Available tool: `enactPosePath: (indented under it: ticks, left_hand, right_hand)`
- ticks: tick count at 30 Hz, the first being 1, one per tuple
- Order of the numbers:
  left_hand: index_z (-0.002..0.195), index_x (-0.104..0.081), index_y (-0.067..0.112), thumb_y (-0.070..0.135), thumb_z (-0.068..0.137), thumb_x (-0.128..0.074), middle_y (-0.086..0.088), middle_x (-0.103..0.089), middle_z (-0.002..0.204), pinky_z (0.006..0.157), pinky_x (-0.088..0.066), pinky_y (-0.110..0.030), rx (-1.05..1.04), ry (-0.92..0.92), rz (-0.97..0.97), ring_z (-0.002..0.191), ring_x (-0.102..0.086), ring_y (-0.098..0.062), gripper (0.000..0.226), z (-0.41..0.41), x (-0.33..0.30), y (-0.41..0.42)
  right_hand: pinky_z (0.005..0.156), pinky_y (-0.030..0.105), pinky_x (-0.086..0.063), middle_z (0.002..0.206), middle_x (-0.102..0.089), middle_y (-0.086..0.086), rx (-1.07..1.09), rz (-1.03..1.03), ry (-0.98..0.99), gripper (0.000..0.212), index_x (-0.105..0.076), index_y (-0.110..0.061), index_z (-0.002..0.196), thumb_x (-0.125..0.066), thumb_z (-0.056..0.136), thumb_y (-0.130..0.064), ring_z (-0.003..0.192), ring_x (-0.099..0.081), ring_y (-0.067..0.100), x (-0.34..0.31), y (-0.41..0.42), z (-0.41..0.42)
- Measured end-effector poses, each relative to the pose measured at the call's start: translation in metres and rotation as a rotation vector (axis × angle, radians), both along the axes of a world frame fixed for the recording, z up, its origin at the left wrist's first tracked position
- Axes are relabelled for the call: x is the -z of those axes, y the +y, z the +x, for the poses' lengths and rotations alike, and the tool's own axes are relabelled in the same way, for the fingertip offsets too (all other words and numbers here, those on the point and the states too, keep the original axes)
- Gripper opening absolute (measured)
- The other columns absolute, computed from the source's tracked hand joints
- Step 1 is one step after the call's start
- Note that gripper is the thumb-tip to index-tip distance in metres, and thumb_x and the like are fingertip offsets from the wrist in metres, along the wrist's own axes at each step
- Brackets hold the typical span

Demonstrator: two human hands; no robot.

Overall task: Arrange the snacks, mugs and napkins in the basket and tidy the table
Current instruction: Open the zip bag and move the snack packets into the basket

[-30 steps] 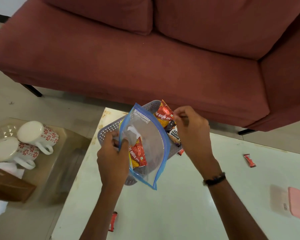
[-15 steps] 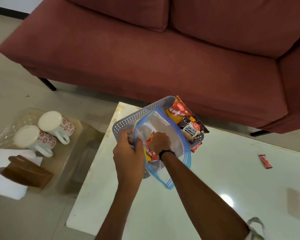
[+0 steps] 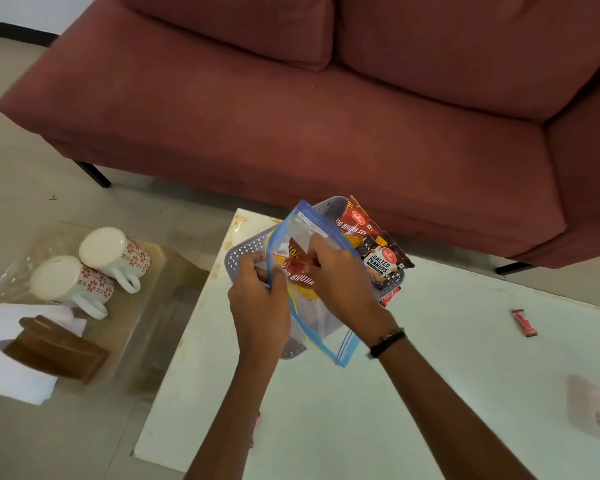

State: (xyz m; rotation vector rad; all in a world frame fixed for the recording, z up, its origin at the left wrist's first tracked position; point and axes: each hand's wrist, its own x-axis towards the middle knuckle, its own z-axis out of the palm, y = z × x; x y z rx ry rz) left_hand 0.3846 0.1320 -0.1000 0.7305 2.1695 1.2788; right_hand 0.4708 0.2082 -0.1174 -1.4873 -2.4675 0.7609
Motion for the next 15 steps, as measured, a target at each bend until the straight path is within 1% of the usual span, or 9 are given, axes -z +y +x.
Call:
enactPosePath:
  ticks: [1,3,5,8,11,13,15]
  left_hand:
    - [0.096,-0.050,0.018,0.018,0.093,-0.053,0.010,-0.055,0.075,0.051,-0.043,-0.009,-0.001,-0.008,0.001,0.063,-0.056,-0.003,0.004,-0.001,-0.001,0.003]
    - [0.099,-0.052,0.014,0.017,0.092,-0.053,0.006,-0.056,0.076,0.054,-0.041,-0.016,-0.008,0.001,0.002,0.065,-0.055,-0.006,0.007,-0.005,-0.003,0.008]
    - [0.102,-0.054,0.011,0.014,0.091,-0.053,-0.001,-0.057,0.080,0.058,-0.039,-0.022,-0.019,0.020,0.002,0.068,-0.055,-0.016,0.011,-0.009,-0.004,0.013]
    - [0.101,-0.055,0.009,0.010,0.089,-0.054,-0.004,-0.057,0.078,0.064,-0.038,-0.026,-0.050,0.035,-0.001,0.074,-0.053,-0.023,0.012,-0.015,-0.004,0.016]
    - [0.100,-0.055,0.007,0.007,0.087,-0.054,-0.011,-0.058,0.078,0.067,-0.035,-0.027,-0.068,0.051,-0.002,0.075,-0.053,-0.027,0.013,-0.019,-0.001,0.015]
    - [0.099,-0.055,0.008,0.008,0.087,-0.053,-0.010,-0.058,0.076,0.066,-0.033,-0.027,-0.063,0.062,-0.011,0.074,-0.052,-0.027,0.012,-0.018,0.001,0.014]
    - [0.099,-0.054,0.009,0.008,0.088,-0.053,-0.006,-0.056,0.073,0.065,-0.032,-0.027,-0.048,0.076,-0.016,0.073,-0.051,-0.027,0.012,-0.016,0.003,0.012]
  right_hand:
    - [0.060,0.041,-0.043,0.082,-0.063,0.017,-0.005,0.016,0.047,0.003,-0.046,-0.013,0.091,-0.048,0.093,-0.011,0.073,-0.057,0.036,-0.017,0.001,0.005]
    - [0.062,0.041,-0.047,0.079,-0.064,0.013,-0.007,0.059,0.161,0.008,-0.046,-0.016,0.089,-0.053,0.090,-0.011,0.069,-0.054,0.032,-0.053,0.004,0.018]
    - [0.062,0.041,-0.047,0.072,-0.063,0.009,0.019,0.132,0.276,0.016,-0.045,-0.019,0.084,-0.059,0.087,-0.011,0.063,-0.049,0.028,-0.085,0.010,0.032]
    - [0.064,0.047,-0.048,0.066,-0.061,0.007,0.056,0.251,0.331,0.022,-0.038,-0.021,0.081,-0.057,0.085,-0.010,0.063,-0.053,0.033,-0.116,0.025,0.049]
    - [0.063,0.050,-0.049,0.066,-0.062,0.007,0.091,0.341,0.377,0.020,-0.038,-0.018,0.081,-0.057,0.086,-0.012,0.069,-0.058,0.041,-0.127,0.045,0.066]
    - [0.062,0.050,-0.049,0.066,-0.062,0.007,0.115,0.372,0.376,0.020,-0.039,-0.017,0.082,-0.057,0.087,-0.014,0.070,-0.058,0.043,-0.123,0.058,0.075]
    - [0.061,0.046,-0.049,0.066,-0.062,0.009,0.145,0.367,0.369,0.019,-0.039,-0.014,0.083,-0.058,0.088,-0.014,0.070,-0.057,0.043,-0.112,0.067,0.079]
